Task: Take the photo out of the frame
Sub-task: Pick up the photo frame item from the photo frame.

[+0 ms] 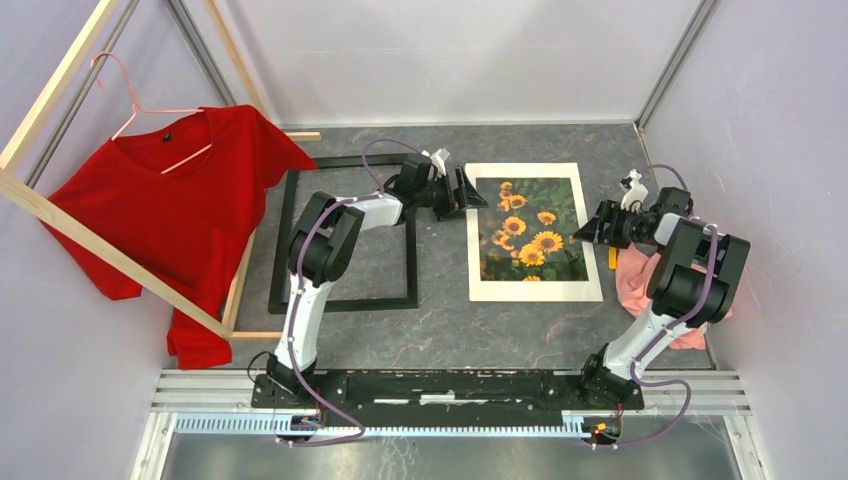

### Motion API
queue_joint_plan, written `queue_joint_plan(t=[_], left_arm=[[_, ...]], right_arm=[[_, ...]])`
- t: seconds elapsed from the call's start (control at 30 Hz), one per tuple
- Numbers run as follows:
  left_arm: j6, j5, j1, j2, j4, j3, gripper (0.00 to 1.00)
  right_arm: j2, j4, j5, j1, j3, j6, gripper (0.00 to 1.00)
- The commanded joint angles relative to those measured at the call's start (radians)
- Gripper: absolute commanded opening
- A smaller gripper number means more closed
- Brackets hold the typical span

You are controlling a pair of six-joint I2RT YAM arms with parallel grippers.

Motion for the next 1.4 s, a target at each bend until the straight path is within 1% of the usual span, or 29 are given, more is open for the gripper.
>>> queue_joint_plan(t=[0.0,0.17,0.4,0.63,0.77,1.0,1.37], left_arm=[[-0.038,0.052,-0.021,0.018,-0.042,-0.031,1.0],[-0.037,0.052,-0.02,0.014,-0.04,-0.033,1.0],[-0.034,0.05,-0.016,0.005,-0.038,-0.037,1.0],[-0.03,0.046,-0.014,0.003,-0.038,-0.045,1.0],[-0.029,0.045,-0.013,0.003,-0.037,-0.048,1.0],[-0.027,0.043,-0.014,0.003,-0.037,-0.053,1.0],[-0.023,0.037,-0.014,-0.002,-0.036,-0.067,1.0]], right_arm=[[-0.007,-0.072,-0.024,-0.02,0.005,-0.013,0.76],[-0.045,-0.086,-0.083,-0.048,0.008,-0.012,0.76],[-0.047,-0.114,-0.155,-0.063,0.017,-0.018,0.76],[-0.054,-0.132,-0.168,-0.068,0.028,-0.023,0.76],[-0.06,-0.167,-0.143,-0.072,0.046,-0.035,0.76],[-0.06,-0.183,-0.218,-0.089,0.058,-0.038,0.76],[0.023,-0.202,-0.349,-0.138,0.066,-0.007,0.76]])
